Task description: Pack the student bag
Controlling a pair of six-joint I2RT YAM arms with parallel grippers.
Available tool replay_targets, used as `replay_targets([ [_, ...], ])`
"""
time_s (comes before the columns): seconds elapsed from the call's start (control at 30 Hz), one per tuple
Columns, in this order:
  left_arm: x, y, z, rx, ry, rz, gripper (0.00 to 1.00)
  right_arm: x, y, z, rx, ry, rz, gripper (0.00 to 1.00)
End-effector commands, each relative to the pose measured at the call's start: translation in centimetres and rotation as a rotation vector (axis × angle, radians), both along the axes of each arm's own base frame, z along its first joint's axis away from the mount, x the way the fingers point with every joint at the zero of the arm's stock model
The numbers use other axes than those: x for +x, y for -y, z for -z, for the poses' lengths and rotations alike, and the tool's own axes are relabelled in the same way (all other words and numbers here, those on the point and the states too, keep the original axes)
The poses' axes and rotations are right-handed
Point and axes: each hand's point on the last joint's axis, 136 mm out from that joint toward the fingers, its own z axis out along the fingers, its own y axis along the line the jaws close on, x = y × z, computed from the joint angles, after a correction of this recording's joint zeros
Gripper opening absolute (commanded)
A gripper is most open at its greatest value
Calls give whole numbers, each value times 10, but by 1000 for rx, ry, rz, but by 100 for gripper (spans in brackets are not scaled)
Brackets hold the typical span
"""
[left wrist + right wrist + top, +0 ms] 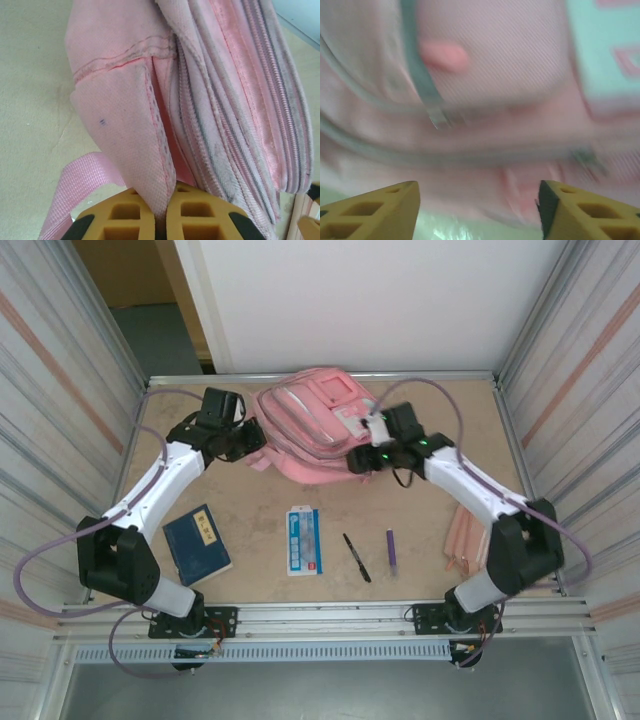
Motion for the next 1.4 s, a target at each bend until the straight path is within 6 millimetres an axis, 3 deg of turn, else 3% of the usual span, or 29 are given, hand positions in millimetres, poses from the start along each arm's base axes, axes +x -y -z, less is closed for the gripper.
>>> replay_targets([
  [0.0, 0, 8, -49, -44, 122, 50, 0, -44, 11, 16, 141, -146, 39, 73],
  [0.1, 1, 14, -56, -55, 137, 65, 0, -65, 13, 29, 220, -168, -20, 71],
  [0.17, 0, 19, -61, -70, 140, 87, 0, -68, 7, 31, 275, -159, -65, 70],
  [0.57, -22, 26, -50, -110, 94, 135, 0, -2, 13, 65, 246, -77, -56, 57],
  [0.63, -23, 27, -54, -118, 97, 138, 0, 1, 14, 73, 233, -72, -59, 56],
  [0.87, -23, 33, -62, -158, 106, 165, 0, 2, 9, 76, 224, -32, -134, 46],
  [0.93, -23, 34, -61, -170, 105, 164, 0, 3, 4, 75, 236, -35, -165, 33],
  [0.97, -23, 34, -61, -174, 104, 167, 0, 3, 2, 74, 241, -37, -174, 26],
  [1.03, -22, 35, -62, -178, 98, 175, 0, 0, -1, 72, 242, -37, -183, 23],
  [1.13, -22, 32, -61, -171, 100, 167, 0, -4, 1, 67, 210, -46, -171, 9],
  [1.2, -20, 30, -55, -169, 101, 153, 0, -16, 0, 66, 172, -74, -176, 0],
  [1.37, -13, 38, -35, -187, 67, 140, 0, -44, -1, 67, 130, -148, -177, 0],
])
